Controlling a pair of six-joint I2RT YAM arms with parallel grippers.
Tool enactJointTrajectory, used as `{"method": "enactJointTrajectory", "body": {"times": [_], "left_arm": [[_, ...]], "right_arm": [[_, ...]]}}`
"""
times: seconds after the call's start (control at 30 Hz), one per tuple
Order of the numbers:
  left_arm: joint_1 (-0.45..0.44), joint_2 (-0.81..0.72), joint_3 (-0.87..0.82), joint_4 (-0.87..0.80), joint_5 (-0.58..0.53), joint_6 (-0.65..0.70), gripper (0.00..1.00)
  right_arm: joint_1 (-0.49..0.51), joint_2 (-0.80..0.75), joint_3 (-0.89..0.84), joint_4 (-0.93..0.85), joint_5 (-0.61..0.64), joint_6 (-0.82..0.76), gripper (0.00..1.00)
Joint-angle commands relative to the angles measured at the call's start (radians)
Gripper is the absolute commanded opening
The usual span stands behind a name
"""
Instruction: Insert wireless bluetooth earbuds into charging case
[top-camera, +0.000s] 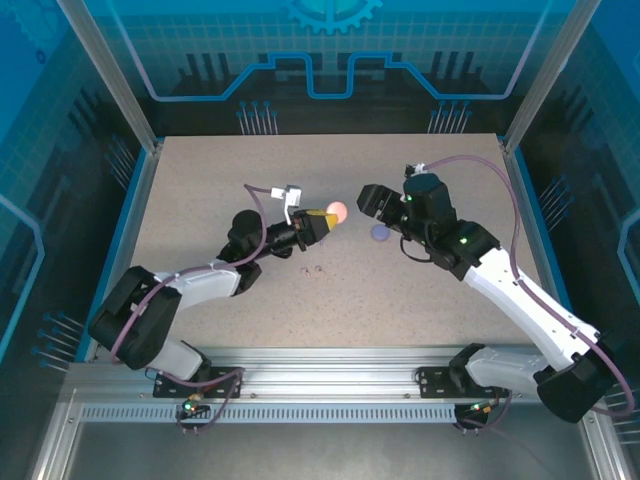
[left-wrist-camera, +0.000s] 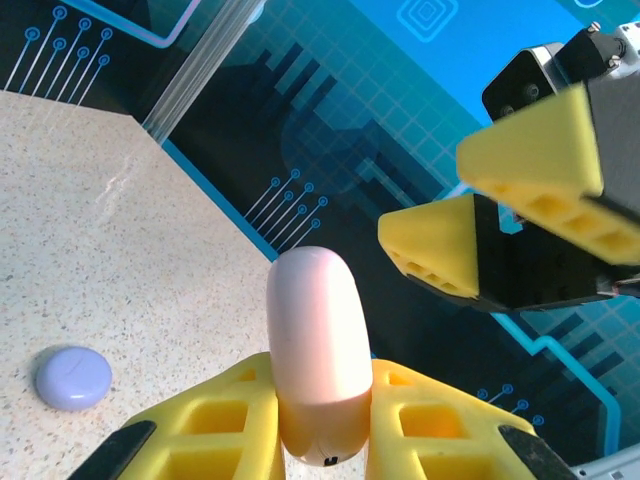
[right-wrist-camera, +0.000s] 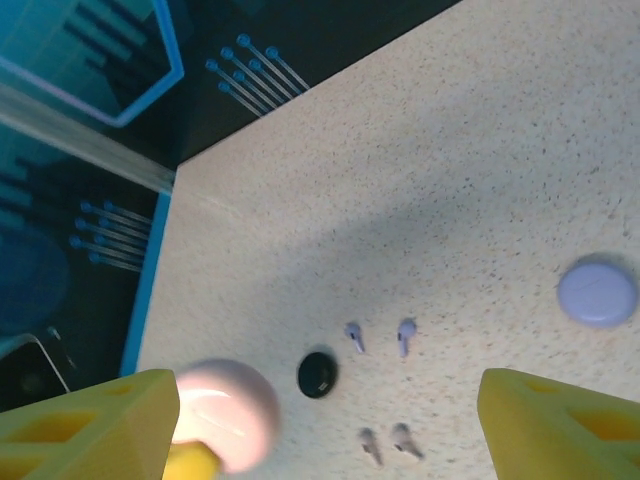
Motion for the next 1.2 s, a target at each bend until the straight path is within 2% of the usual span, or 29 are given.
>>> {"method": "enactJointTrajectory", "body": {"times": [0.0,0.17,0.33,0.53,0.77,1.17], "left_arm": [[0.041,-0.049,0.042,-0.119,0.1,0.039,0.0],[0.083,-0.083,0.109,-0.27,0.214,0.074,0.0],[0.087,-0.099,0.184,-0.428,0.284,0.137,0.0],[0.086,-0.109,0.201,-0.477,0.297,0.162,0.0],[0.087,-0.111,0.195,-0.458,0.304,0.148,0.0],[0.085,-0.123,0.183,-0.423,0.329,0.124,0.0]], "right_arm": [[-0.033,-0.019,-0.018,0.049,-0.157,-0.277,0.79],[-0.036,-0.019,-0.059,0.116,-0.332,-0.456,0.79],[-0.043,0.011,-0.072,0.151,-0.437,-0.521,0.79],[-0.043,0.03,-0.082,0.183,-0.456,-0.509,0.79],[-0.043,0.069,-0.068,0.205,-0.472,-0.497,0.78],[-0.069,0.121,-0.069,0.223,-0.428,-0.477,0.72]]}}
